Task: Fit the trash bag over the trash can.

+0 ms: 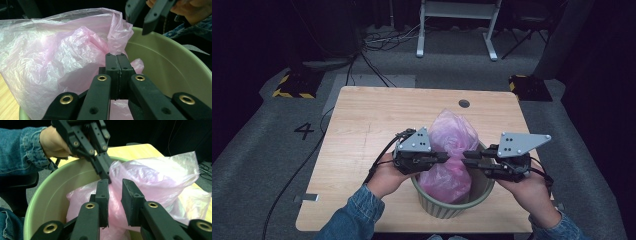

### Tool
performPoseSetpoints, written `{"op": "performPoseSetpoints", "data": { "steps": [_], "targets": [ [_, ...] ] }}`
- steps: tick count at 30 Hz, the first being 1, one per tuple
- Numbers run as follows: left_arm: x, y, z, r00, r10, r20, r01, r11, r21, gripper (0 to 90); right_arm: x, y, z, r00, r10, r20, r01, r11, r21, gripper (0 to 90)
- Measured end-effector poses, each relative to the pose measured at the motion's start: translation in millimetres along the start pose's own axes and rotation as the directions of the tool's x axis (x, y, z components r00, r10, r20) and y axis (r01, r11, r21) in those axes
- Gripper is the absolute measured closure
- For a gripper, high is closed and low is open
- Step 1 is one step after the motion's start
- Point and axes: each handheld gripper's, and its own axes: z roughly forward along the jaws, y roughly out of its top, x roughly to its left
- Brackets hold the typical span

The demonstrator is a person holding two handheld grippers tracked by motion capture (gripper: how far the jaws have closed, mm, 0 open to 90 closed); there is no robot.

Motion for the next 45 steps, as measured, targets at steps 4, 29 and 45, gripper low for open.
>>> {"op": "performPoseSetpoints", "data": {
  "steps": [4,29,45],
  "targets": [
    [-0.7,0.0,-2.2,1.0,0.006,-0.005,-0.006,0.9999,-0.009,89.3,-2.5,5.3,-0.9,0.9999,-0.015,-0.001,0.015,1.0,-0.006,74.3],
    [-3.7,2.3,-3.8,0.9993,0.037,0.008,-0.037,0.9991,-0.021,88.2,-20.8,12.6,10.8,0.9959,0.038,-0.082,-0.041,0.998,-0.037,72.2],
    [-7.6,5.4,-2.1,0.9979,0.062,0.02,-0.061,0.9974,-0.037,63.2,-20.5,7.1,16.5,0.9914,0.026,-0.128,-0.028,1.0,-0.011,90.0]
  ]
}}
